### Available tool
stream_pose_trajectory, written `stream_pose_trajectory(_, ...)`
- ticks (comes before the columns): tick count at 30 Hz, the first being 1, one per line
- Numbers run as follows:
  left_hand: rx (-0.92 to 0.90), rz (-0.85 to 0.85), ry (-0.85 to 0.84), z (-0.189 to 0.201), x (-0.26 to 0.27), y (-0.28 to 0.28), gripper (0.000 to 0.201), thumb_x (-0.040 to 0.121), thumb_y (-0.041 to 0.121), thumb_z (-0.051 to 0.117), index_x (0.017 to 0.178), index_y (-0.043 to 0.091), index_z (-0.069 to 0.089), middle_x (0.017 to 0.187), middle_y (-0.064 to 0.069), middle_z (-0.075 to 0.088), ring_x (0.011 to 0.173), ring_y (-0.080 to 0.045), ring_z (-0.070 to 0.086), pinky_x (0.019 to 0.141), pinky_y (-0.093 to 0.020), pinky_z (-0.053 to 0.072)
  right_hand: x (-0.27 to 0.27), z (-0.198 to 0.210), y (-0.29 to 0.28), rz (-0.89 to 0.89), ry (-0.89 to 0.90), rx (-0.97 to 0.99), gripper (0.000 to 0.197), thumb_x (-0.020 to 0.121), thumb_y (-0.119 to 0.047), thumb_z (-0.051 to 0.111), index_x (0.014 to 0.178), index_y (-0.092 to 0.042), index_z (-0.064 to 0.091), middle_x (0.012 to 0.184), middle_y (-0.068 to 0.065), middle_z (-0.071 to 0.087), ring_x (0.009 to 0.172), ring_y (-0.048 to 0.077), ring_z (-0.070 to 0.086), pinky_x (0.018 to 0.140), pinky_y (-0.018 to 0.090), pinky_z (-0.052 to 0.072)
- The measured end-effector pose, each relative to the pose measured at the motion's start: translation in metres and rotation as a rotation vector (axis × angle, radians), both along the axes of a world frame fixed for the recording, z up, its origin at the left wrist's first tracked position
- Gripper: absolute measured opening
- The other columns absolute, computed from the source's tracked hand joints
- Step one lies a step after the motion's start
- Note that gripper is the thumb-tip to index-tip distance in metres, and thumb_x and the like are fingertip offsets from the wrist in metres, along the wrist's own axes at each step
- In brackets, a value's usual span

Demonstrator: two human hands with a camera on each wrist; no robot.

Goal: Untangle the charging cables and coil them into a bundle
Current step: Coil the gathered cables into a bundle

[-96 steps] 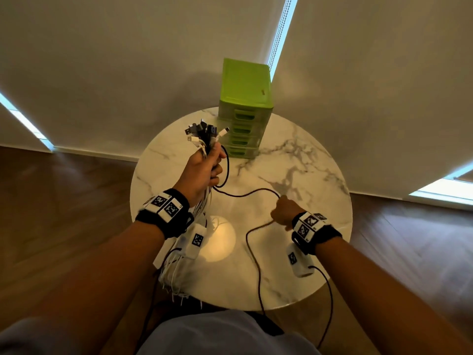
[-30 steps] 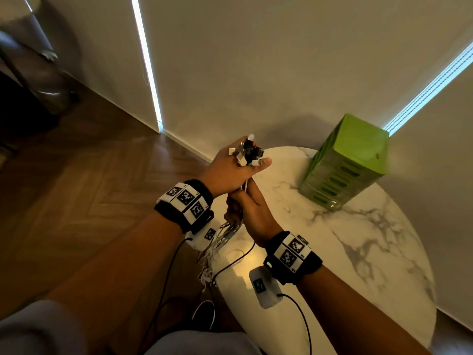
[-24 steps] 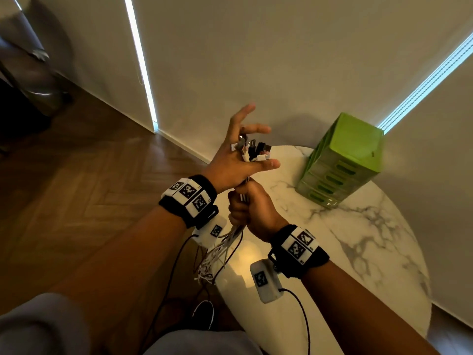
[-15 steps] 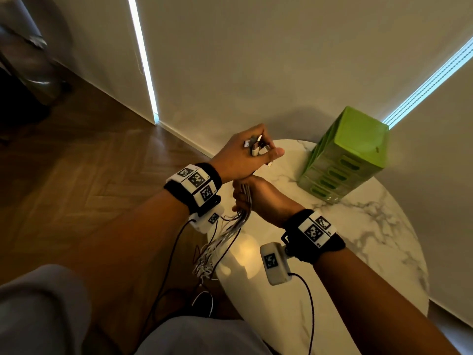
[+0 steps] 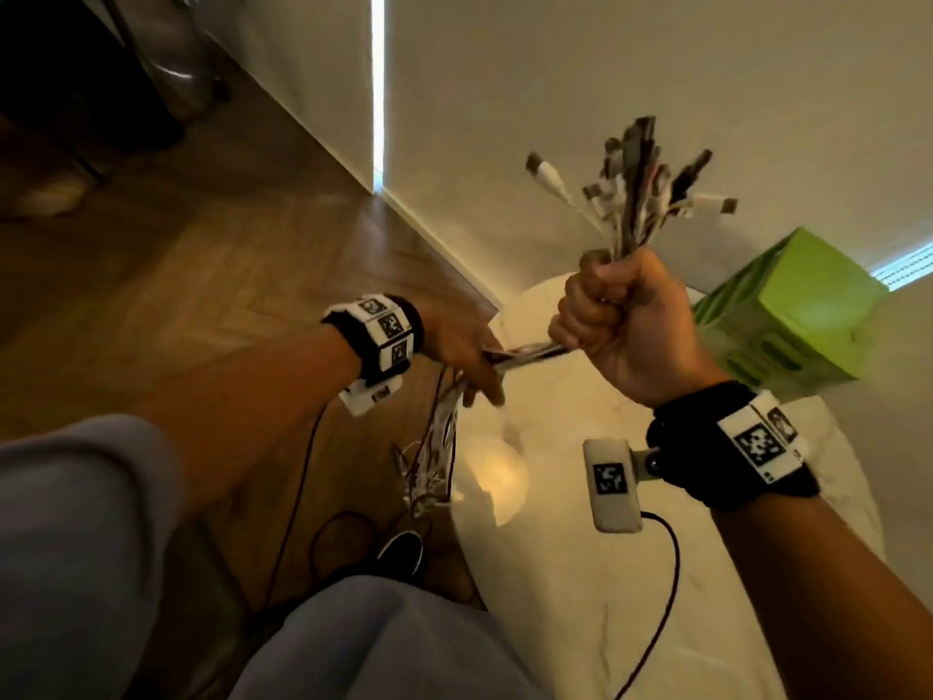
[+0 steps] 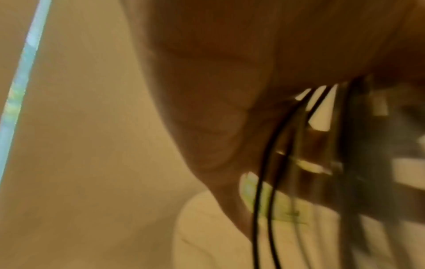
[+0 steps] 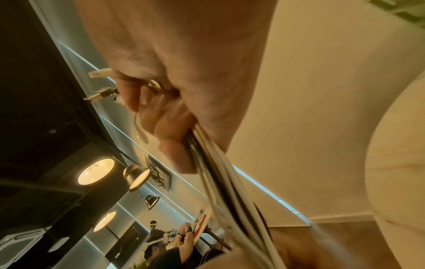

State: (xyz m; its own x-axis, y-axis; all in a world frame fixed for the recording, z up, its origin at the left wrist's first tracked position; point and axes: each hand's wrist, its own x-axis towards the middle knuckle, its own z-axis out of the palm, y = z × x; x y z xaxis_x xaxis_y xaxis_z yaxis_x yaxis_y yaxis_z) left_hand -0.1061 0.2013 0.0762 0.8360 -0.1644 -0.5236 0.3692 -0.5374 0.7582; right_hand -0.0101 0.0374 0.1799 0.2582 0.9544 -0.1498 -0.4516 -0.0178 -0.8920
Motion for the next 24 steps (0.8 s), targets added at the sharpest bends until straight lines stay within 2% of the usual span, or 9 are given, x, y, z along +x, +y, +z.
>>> stream_pose_trajectory(3,0.432,0.400,-0.501,-0.003,-0.001,0.050,0.019,0.081,0.043,0.072,0.082,0.026,0.063,0.077,0.003,0.068,0.068,-0.015,0.063,0.069,-0.038,0.054,-0.007,0.004,0.017,-0.092,-0.005,0.074,0.029,0.073,-0.023,0.051,0.063,-0.022,0.024,0.059,-0.001,0.017,0.055,0.017,0.018,0.067,0.030,0.040)
stream_pose_trajectory(5,0.521,0.736,-0.739,-0.008,-0.006,0.074,0.019,0.081,0.043,0.063,0.090,0.027,0.057,0.080,0.002,0.070,0.071,-0.018,0.066,0.065,-0.041,0.057,-0.017,0.009,0.033,-0.127,0.016,0.139,0.027,0.072,-0.024,0.054,0.061,-0.022,0.029,0.058,-0.001,0.019,0.055,0.018,0.021,0.081,0.031,0.046)
stream_pose_trajectory(8,0.490,1.160,-0.901,-0.026,-0.016,0.089,0.013,0.085,0.027,0.059,0.098,0.023,0.060,0.088,-0.001,0.072,0.080,-0.021,0.069,0.071,-0.041,0.057,-0.022,0.026,0.051,-0.085,0.040,0.277,0.028,0.076,-0.024,0.051,0.061,-0.019,0.029,0.058,0.003,0.022,0.060,0.024,0.031,0.097,0.044,0.045)
stream_pose_trajectory(10,0.429,1.260,-0.865,-0.035,-0.022,0.089,0.016,0.092,0.018,0.059,0.106,0.018,0.068,0.090,0.002,0.072,0.078,-0.016,0.066,0.072,-0.030,0.056,-0.018,0.038,0.057,-0.053,0.058,0.341,0.024,0.079,-0.022,0.047,0.058,-0.017,0.036,0.058,0.007,0.030,0.070,0.029,0.045,0.102,0.054,0.041)
stream_pose_trajectory(12,0.270,1.059,-0.675,-0.038,-0.030,0.079,0.015,0.100,0.022,0.057,0.106,0.024,0.070,0.086,0.009,0.071,0.068,-0.004,0.064,0.063,-0.023,0.052,-0.012,0.045,0.059,-0.078,0.032,0.307,0.024,0.080,-0.021,0.043,0.057,-0.017,0.037,0.060,0.009,0.038,0.081,0.032,0.054,0.098,0.053,0.046)
stream_pose_trajectory(14,0.255,0.730,-0.444,-0.040,-0.038,0.062,0.017,0.101,0.031,0.059,0.085,0.035,0.065,0.072,0.012,0.065,0.054,0.007,0.059,0.057,-0.018,0.046,-0.002,0.045,0.060,-0.165,-0.046,0.171,0.029,0.085,-0.021,0.039,0.056,-0.020,0.036,0.058,0.005,0.038,0.069,0.027,0.053,0.076,0.039,0.050)
stream_pose_trajectory(16,0.329,0.454,-0.273,-0.050,-0.041,0.049,0.021,0.097,0.046,0.062,0.079,0.036,0.064,0.065,0.012,0.063,0.053,0.006,0.059,0.056,-0.014,0.046,0.012,0.036,0.057,-0.250,-0.108,0.021,0.034,0.093,-0.022,0.036,0.059,-0.023,0.031,0.057,0.001,0.026,0.052,0.020,0.033,0.053,0.028,0.035)
stream_pose_trajectory(21,0.238,0.204,-0.226,-0.068,-0.034,0.037,0.044,0.082,0.062,0.073,0.105,0.025,0.063,0.084,0.009,0.070,0.075,-0.006,0.066,0.070,-0.027,0.051,0.044,0.008,0.026,-0.383,-0.153,-0.173,0.035,0.095,-0.022,0.039,0.063,-0.025,0.025,0.062,-0.001,0.011,0.049,0.014,0.009,0.041,0.026,0.016)
stream_pose_trajectory(24,0.029,0.262,-0.272,-0.058,-0.019,0.026,0.099,0.069,0.063,0.083,0.148,0.031,0.033,0.137,0.008,0.061,0.120,-0.006,0.060,0.100,-0.028,0.049,0.054,-0.003,0.003,-0.435,-0.121,-0.206,0.033,0.092,-0.020,0.040,0.063,-0.024,0.026,0.061,-0.001,0.011,0.047,0.013,0.010,0.039,0.025,0.016)
